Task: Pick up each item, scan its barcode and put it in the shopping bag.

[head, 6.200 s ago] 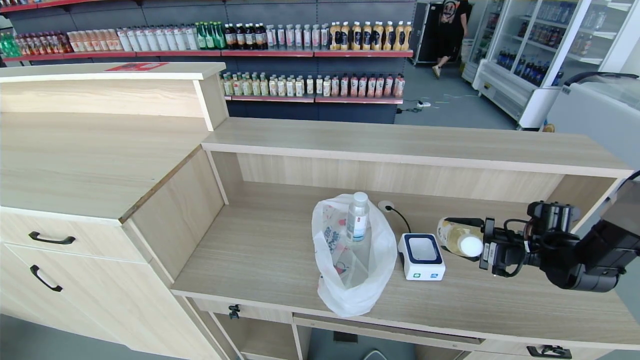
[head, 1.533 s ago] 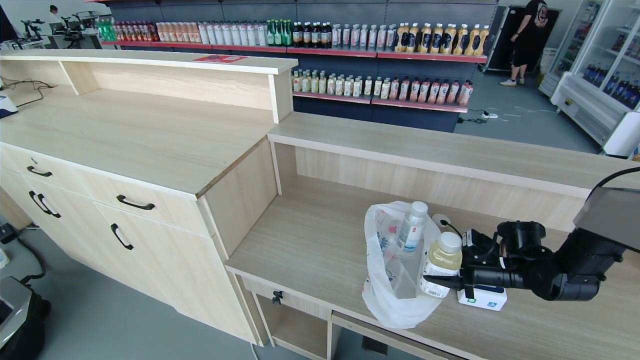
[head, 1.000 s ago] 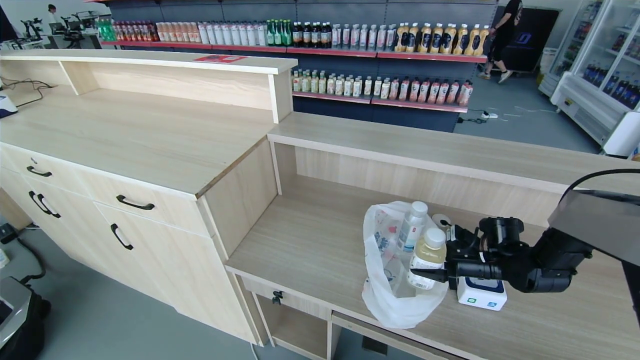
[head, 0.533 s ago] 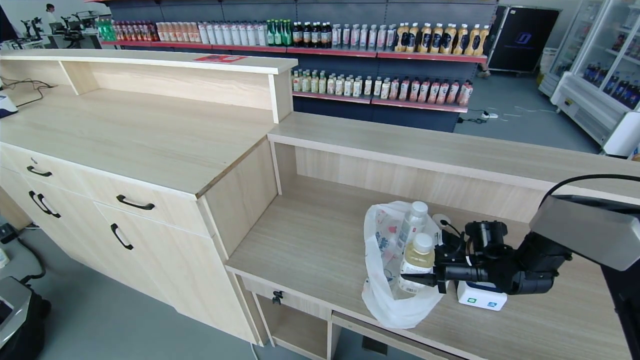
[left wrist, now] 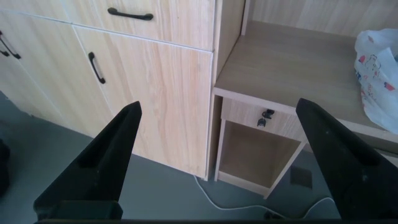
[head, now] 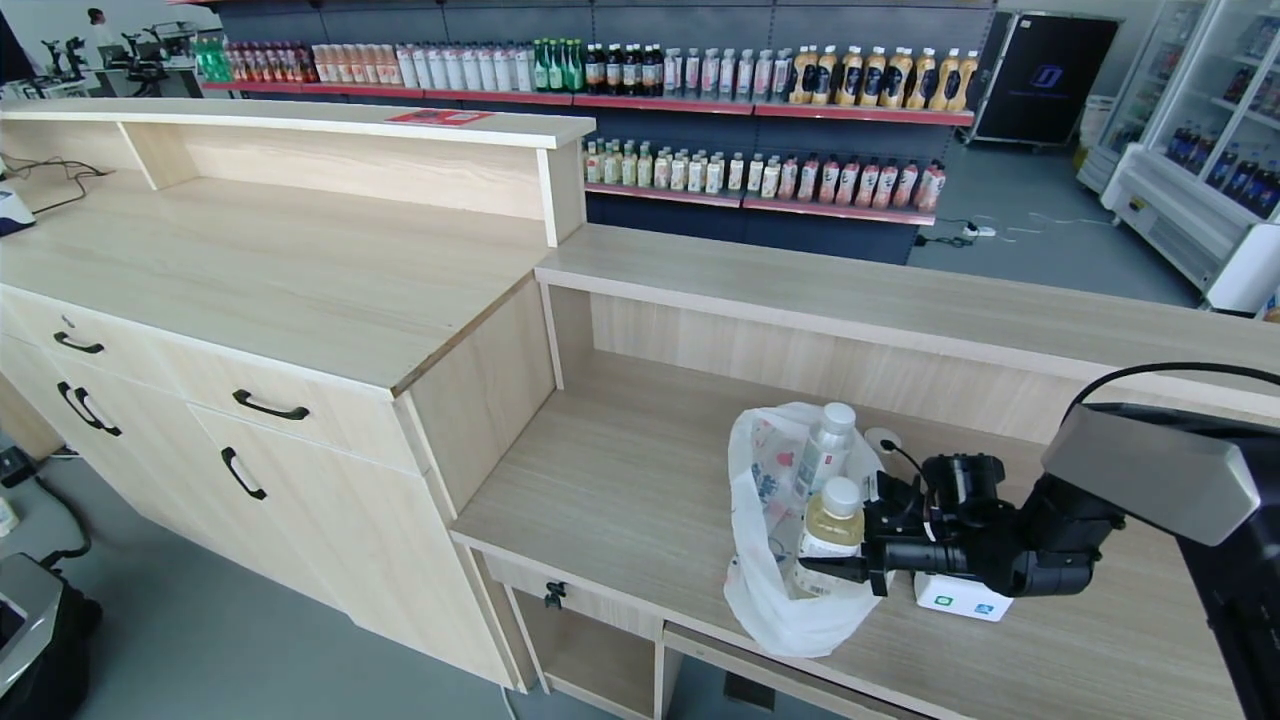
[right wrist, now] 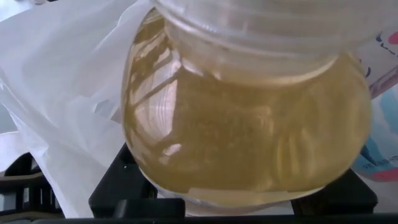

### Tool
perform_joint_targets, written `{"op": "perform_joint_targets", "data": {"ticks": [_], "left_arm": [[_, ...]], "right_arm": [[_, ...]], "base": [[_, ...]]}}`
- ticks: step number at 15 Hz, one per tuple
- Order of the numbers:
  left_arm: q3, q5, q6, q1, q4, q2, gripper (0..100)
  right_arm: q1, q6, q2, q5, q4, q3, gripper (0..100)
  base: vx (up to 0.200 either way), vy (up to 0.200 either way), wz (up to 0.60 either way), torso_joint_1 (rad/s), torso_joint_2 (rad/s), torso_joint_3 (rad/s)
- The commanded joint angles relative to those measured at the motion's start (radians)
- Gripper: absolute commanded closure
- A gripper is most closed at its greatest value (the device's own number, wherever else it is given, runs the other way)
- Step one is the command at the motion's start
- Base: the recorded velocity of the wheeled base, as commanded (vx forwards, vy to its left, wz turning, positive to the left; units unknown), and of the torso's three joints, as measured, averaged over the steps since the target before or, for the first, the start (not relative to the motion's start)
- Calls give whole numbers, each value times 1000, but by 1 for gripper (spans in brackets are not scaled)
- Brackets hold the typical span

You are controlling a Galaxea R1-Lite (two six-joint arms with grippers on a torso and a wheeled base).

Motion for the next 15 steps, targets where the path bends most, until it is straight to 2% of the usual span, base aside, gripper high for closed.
{"op": "perform_joint_targets", "data": {"ticks": [1,6,7,12,15], "left_arm": [[0,0,0,0,0,0,0],[0,0,0,0,0,0,0],[0,0,0,0,0,0,0],[0,0,0,0,0,0,0],[0,0,0,0,0,0,0]], "right_arm": [[-1,-1,17,-2,1,-9,100],[1,1,26,-4,3,-15,100],[1,1,26,-4,6,-17,0],[2,28,3,-4,9,-29,0],[2,100,-72,-4,9,-26,0]], "base": [[0,0,0,0,0,0],[0,0,0,0,0,0],[0,0,0,0,0,0],[0,0,0,0,0,0],[0,0,0,0,0,0]]}}
